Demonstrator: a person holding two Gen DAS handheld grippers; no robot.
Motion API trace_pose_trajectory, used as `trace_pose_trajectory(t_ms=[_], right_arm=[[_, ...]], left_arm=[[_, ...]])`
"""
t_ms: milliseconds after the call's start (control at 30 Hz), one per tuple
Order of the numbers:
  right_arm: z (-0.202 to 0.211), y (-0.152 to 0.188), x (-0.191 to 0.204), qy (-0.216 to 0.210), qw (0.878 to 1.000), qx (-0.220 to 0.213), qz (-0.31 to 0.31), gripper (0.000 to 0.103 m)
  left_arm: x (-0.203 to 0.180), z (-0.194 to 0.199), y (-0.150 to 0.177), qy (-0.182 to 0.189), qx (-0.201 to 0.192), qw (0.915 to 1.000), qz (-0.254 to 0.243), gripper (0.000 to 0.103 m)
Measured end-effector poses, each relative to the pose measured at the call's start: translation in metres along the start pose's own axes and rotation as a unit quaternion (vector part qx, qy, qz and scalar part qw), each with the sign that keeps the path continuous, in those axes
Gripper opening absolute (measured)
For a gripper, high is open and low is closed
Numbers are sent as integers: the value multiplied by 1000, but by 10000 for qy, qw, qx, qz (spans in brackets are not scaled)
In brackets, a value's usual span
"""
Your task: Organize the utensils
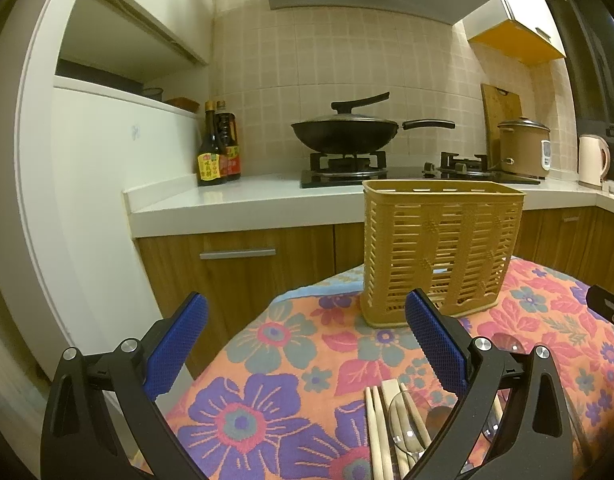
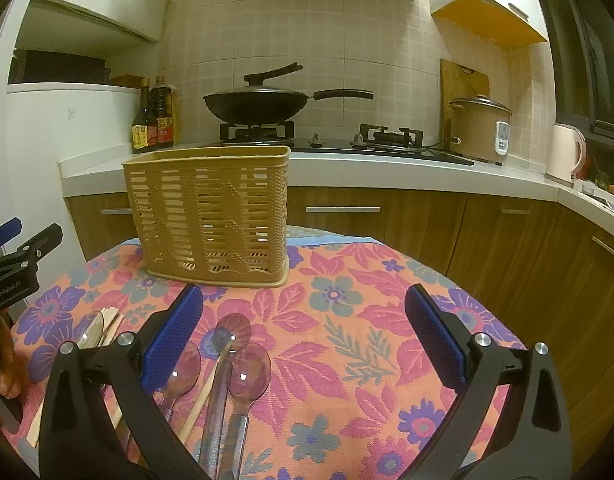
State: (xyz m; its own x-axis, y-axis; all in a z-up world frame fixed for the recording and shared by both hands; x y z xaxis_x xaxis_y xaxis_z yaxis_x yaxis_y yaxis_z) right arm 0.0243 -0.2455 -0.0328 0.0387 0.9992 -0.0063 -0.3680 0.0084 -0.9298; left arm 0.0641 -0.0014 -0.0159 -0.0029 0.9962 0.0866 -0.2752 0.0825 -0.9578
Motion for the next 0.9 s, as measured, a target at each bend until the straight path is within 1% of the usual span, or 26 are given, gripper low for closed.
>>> trace_pose_trajectory(t_ms=[900], right_arm=[[-1,2,-1,28,10000,34,-34,96]], left_arm=[[-3,0,0,12,-29,10000,-12,96]])
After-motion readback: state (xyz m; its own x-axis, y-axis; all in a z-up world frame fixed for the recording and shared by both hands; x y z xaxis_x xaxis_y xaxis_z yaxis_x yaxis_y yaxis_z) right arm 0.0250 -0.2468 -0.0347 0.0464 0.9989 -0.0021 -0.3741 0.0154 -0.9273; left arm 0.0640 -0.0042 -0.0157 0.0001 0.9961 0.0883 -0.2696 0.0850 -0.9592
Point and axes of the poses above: each gripper's, at about its wrist camera, not at the fingertips, and z roughly against the way its jaws point, x to its left, y to its underside, the point moved 7 cm from there along -z, roughly the way its jaws point, and after that the axes turned 3 degrees about -y, right-handed, at the moved point
